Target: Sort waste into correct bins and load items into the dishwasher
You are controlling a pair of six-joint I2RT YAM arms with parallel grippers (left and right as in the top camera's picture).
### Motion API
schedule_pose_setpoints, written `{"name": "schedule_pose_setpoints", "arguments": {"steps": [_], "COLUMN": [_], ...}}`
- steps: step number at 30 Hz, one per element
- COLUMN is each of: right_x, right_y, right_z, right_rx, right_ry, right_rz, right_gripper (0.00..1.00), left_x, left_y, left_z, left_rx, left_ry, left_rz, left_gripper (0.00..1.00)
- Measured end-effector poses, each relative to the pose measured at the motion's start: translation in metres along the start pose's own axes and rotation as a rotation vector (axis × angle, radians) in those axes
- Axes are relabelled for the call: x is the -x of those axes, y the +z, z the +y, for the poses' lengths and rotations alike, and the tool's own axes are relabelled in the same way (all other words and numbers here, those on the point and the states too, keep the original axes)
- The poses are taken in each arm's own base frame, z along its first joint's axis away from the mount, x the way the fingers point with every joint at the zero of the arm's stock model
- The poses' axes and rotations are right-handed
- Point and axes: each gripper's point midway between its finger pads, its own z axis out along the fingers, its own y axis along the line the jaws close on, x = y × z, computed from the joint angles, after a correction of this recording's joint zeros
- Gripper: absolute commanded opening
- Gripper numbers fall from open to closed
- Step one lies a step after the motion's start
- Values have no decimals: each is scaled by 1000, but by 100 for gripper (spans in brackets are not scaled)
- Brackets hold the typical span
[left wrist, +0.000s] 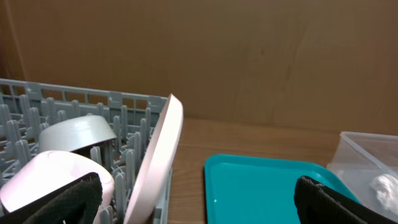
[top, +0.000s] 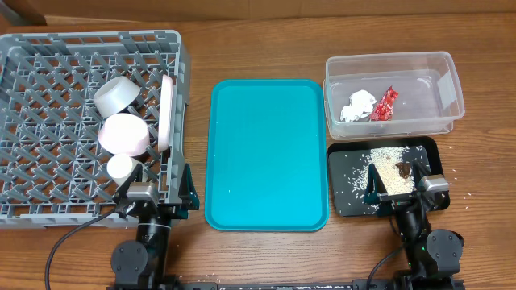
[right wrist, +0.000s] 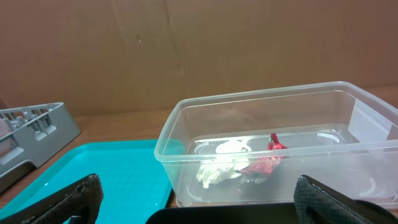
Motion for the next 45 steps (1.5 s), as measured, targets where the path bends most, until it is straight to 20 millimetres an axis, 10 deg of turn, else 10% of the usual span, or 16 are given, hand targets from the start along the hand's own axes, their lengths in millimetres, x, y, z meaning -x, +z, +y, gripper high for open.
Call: {"name": "schedule_pose_setpoints", "arguments": {"steps": [10,45], "right_x": [0,0], "right_y": [0,0], "right_z": [0,0], "right_rx": [0,1], "right_ry": [0,0], "right_rz": [0,0], "right_gripper": [100,100], "left_x": [-51,-51], "left_y": [5,5], "left_z": [3,1], "left_rx": [-25,-37], "left_ry": [-2,-3], "left_rz": [104,103], "left_gripper": [100,100]}}
